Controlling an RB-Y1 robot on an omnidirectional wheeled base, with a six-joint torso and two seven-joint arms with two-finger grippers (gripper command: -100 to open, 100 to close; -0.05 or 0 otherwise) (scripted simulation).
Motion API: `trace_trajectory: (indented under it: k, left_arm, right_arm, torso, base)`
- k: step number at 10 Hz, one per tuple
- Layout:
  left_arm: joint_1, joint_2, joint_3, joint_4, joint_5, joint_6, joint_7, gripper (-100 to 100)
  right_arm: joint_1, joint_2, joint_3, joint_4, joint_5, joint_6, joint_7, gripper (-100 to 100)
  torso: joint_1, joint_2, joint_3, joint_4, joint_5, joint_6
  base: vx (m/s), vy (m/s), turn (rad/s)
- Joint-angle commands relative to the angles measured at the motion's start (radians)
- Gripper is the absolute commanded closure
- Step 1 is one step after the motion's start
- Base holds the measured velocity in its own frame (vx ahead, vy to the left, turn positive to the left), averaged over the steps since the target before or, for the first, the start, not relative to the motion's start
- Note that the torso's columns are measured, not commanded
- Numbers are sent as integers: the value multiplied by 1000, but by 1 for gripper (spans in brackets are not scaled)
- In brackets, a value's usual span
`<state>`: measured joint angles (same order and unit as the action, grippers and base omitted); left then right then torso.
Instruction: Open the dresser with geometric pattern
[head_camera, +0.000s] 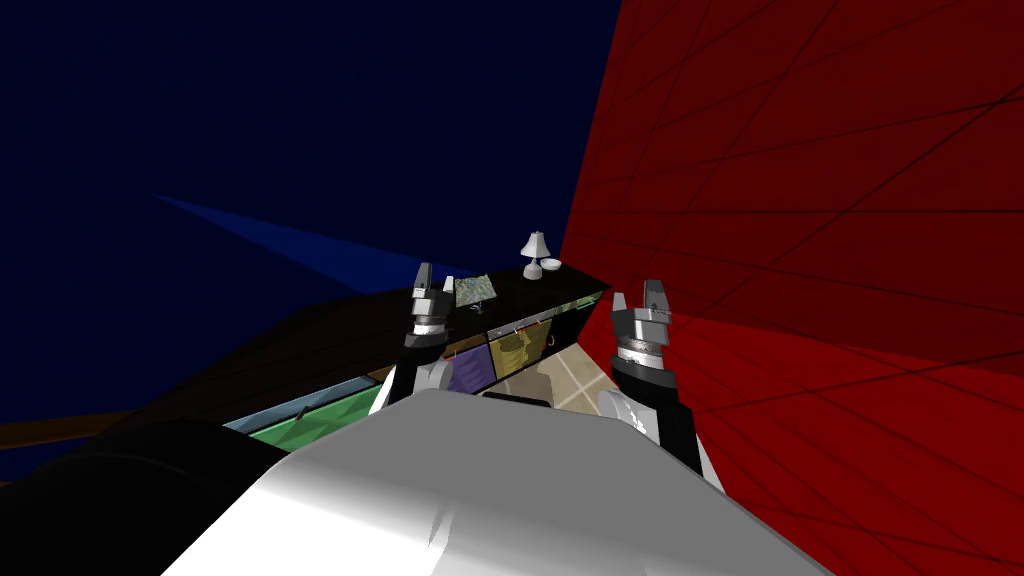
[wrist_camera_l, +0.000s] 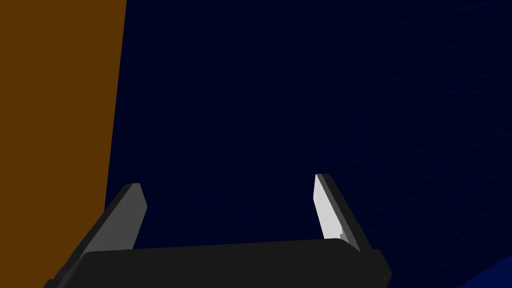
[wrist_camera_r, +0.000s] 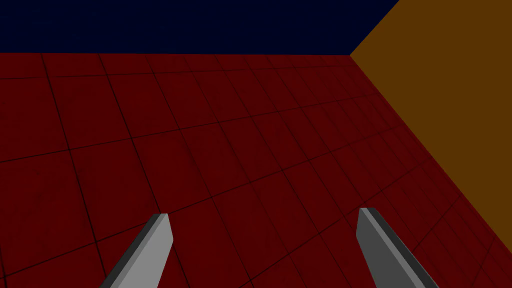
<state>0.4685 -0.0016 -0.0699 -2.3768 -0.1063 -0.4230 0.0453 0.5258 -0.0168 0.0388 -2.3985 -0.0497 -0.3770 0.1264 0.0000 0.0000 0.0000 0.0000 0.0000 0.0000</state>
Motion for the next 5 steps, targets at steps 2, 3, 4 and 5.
trace_trajectory:
  k: [2, 3, 4, 5]
  left_arm:
    - [0, 0, 0, 0, 0, 0, 0, 0]
    - [0, 0, 0, 0, 0, 0, 0, 0]
    - [0, 0, 0, 0, 0, 0, 0, 0]
    - [0, 0, 0, 0, 0, 0, 0, 0]
  right_arm:
    - [0, 0, 0, 0, 0, 0, 0, 0]
    - [0, 0, 0, 0, 0, 0, 0, 0]
    - [0, 0, 0, 0, 0, 0, 0, 0]
    - [0, 0, 0, 0, 0, 0, 0, 0]
  torso:
    - [0, 104, -209, 105, 0, 0]
    - [0, 175, -351, 176, 0, 0]
    - [0, 248, -497, 248, 0, 0]
    - [0, 322, -644, 322, 0, 0]
  base:
    - [0, 0, 0]
    - [0, 0, 0]
    - [0, 0, 0]
    - [0, 0, 0]
